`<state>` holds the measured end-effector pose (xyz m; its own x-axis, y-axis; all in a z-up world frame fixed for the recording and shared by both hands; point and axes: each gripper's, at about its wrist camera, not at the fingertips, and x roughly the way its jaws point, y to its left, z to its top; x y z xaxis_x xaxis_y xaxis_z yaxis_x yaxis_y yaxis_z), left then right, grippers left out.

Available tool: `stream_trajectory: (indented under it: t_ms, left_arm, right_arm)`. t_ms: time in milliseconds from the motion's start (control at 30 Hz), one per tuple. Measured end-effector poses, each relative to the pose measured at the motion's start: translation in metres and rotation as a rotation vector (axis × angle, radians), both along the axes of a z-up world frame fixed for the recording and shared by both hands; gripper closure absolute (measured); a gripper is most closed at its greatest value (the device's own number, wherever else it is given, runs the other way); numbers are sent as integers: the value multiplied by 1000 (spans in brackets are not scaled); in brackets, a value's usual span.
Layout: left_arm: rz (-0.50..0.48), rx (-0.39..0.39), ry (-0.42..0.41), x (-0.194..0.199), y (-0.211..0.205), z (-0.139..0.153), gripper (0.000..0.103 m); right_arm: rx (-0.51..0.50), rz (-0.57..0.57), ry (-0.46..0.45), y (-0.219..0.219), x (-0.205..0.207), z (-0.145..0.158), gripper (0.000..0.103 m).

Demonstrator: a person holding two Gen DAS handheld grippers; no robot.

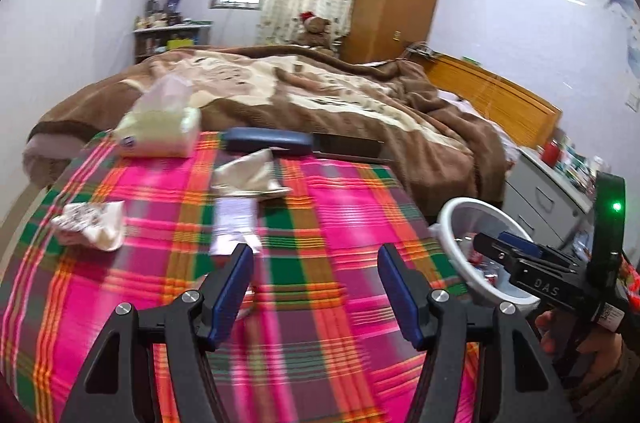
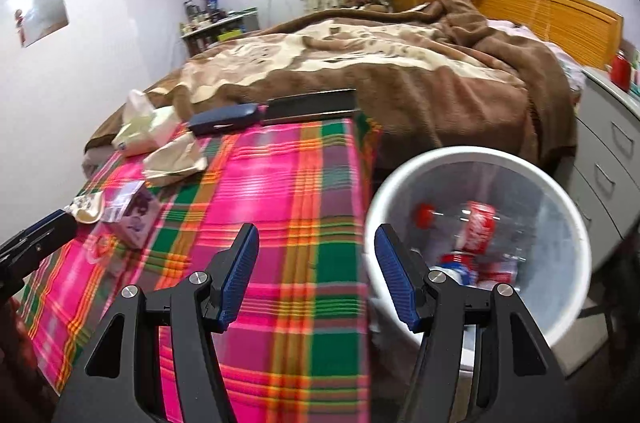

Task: Collect trash
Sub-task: 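Move both tools back over the bed toward the carton and wrapper, then grasp the patterned paper wrapper with the left tool while the right tool grasps the purple carton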

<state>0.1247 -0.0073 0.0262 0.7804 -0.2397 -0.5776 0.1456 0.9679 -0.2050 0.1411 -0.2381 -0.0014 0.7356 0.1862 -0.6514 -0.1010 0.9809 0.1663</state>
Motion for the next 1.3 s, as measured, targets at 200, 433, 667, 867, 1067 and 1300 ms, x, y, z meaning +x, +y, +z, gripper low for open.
stream_trajectory:
  t_ms: [200, 433, 667, 867, 1067, 1300]
  left_arm:
    - [90, -9, 0, -1, 49, -4, 39]
    - [168, -1, 15, 6, 101, -11, 39]
    - [214, 16, 31, 21, 146, -16, 39]
    - [279, -13, 44, 40, 194, -24, 38]
    - [309, -32, 97, 66, 230, -42, 37]
    - [294, -54, 177, 83, 239, -68, 37]
  right_arm:
    - [-12, 67, 0, 40, 9, 1, 41]
    - [-23, 146, -2, 84, 17, 4, 41]
    - [-36, 208, 24, 124, 29, 0, 41]
    - [-9, 227, 55, 145, 41, -3, 41]
    - [25, 252, 80, 162, 53, -7, 41]
    - [-4, 303, 124, 189, 60, -17, 41]
